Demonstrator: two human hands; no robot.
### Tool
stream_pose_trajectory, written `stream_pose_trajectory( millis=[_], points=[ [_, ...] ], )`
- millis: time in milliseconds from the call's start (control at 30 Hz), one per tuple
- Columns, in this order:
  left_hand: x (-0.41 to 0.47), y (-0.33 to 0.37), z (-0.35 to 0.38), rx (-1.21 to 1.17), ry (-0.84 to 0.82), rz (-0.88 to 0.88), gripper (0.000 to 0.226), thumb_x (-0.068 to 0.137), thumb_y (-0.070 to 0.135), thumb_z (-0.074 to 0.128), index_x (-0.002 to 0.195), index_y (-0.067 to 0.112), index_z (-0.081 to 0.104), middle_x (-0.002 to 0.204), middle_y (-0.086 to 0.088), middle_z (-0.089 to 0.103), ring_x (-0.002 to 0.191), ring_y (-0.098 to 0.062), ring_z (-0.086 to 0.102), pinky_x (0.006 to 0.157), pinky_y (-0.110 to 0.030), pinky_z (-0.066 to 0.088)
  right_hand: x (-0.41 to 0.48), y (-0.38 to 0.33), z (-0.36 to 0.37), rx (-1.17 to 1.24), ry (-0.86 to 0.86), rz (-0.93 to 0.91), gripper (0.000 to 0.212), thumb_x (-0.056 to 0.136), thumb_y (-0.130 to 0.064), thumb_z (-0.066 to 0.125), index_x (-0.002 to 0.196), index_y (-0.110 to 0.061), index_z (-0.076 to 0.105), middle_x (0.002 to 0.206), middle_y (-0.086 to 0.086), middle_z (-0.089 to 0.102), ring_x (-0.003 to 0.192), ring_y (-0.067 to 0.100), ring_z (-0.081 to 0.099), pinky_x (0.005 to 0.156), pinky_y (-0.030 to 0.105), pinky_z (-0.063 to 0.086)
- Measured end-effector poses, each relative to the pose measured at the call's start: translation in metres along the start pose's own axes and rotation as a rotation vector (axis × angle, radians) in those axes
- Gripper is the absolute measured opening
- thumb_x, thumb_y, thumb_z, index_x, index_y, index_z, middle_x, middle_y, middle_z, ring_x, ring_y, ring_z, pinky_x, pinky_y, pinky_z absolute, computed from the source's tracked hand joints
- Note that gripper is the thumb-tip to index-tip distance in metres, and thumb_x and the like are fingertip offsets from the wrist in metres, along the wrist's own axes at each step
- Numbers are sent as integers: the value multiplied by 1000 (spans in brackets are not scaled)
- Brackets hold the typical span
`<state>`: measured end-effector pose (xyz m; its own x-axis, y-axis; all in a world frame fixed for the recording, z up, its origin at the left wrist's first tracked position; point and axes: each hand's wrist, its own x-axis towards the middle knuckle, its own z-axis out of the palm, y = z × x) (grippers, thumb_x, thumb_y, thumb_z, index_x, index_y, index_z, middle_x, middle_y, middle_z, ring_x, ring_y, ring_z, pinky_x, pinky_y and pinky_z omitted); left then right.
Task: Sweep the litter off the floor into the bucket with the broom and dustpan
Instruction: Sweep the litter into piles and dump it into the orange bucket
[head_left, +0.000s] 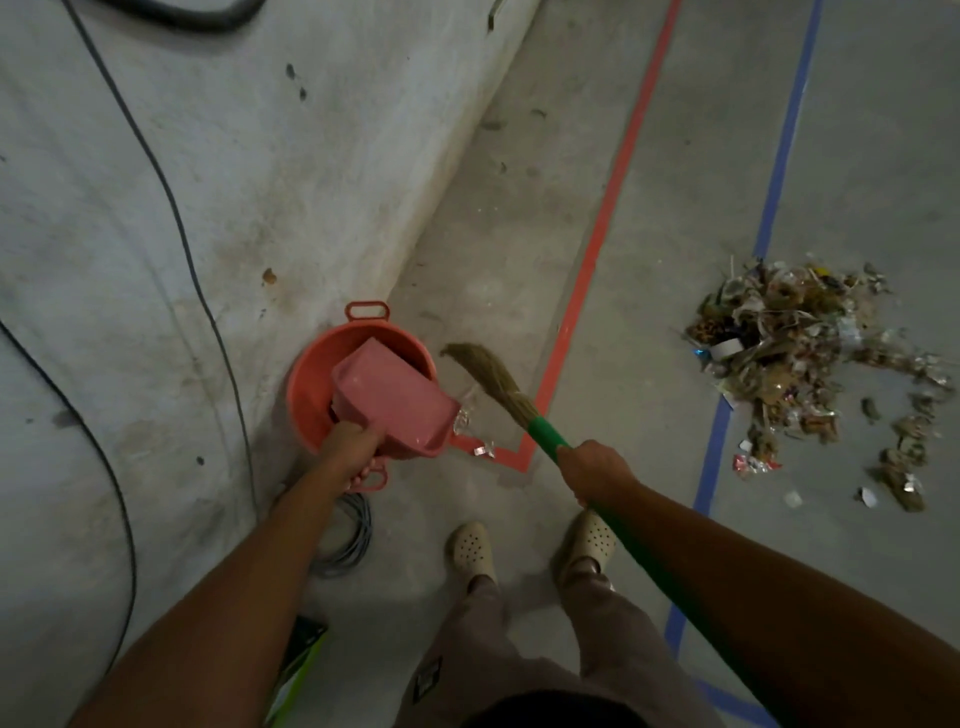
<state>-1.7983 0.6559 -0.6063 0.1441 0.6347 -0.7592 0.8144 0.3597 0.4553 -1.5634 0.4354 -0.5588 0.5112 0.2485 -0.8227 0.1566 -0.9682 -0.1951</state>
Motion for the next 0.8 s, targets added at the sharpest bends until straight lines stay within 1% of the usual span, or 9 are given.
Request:
stream_pose_trajectory(
  millis=[100, 233, 300, 367, 500, 600, 700, 733, 800],
  points=[
    [10, -7, -1, -1, 2, 83, 48, 102, 43, 51, 80, 2, 63, 47, -6, 49, 33, -15, 38, 40, -19, 30, 11, 9, 30, 18, -31, 68, 40, 103, -36, 41, 108, -3, 63, 77, 5, 63, 56, 14, 58, 44, 21, 39],
    [23, -20, 10, 22, 30, 133, 54, 102, 50, 49, 86, 1, 63, 50, -6, 53, 32, -14, 41, 35, -20, 31, 36, 23, 69, 49, -102, 105, 30, 102, -36, 48, 102, -7, 56, 78, 3, 62, 57, 12, 58, 44, 22, 42],
    [32, -26, 24, 20, 27, 123, 51, 103, 47, 49, 88, 1, 61, 50, -6, 51, 31, -12, 39, 34, -19, 29, 56, 29, 90, 73, -154, 101, 25, 101, -33, 52, 102, -8, 54, 81, 4, 65, 59, 14, 61, 49, 23, 48],
    [46, -34, 43, 53, 29, 113, 47, 103, 45, 50, 88, 2, 60, 54, -8, 53, 34, -14, 41, 36, -21, 31, 80, 33, 113, 81, -197, 100, 26, 100, -29, 51, 109, -5, 57, 83, 6, 66, 60, 15, 62, 51, 25, 51],
    [76, -51, 95, 122, 15, 150, 43, 102, 45, 51, 79, 10, 56, 56, -9, 55, 36, -14, 45, 36, -24, 33, 135, 46, 152, 67, -235, 103, 29, 101, -23, 50, 121, -3, 56, 78, 3, 59, 57, 13, 59, 48, 23, 48],
    [94, -62, 139, 159, -34, 193, 31, 104, 33, 53, 81, 12, 55, 55, -7, 53, 35, -12, 45, 35, -24, 33, 179, 65, 172, 68, -241, 119, 30, 101, -21, 49, 123, -2, 55, 76, 2, 54, 55, 12, 56, 44, 22, 43],
    [111, -75, 178, 192, -55, 178, 34, 103, 33, 54, 78, 10, 54, 53, -4, 53, 37, -13, 46, 38, -24, 35, 221, 95, 180, 143, -212, 183, 31, 102, -21, 48, 121, 2, 57, 79, 7, 59, 53, 14, 56, 41, 23, 39],
    [115, -79, 189, 192, -55, 161, 38, 103, 37, 53, 77, 10, 54, 53, -4, 53, 37, -13, 45, 37, -24, 34, 234, 106, 180, 184, -186, 196, 31, 101, -20, 48, 118, 3, 58, 83, 9, 63, 54, 17, 58, 43, 24, 42],
    [121, -83, 209, 203, -58, 134, 44, 103, 44, 51, 77, 10, 54, 54, -5, 51, 37, -13, 44, 35, -23, 31, 255, 131, 173, 268, -119, 230, 30, 100, -21, 48, 113, 4, 60, 89, 14, 66, 63, 24, 65, 57, 29, 54]
  ],
)
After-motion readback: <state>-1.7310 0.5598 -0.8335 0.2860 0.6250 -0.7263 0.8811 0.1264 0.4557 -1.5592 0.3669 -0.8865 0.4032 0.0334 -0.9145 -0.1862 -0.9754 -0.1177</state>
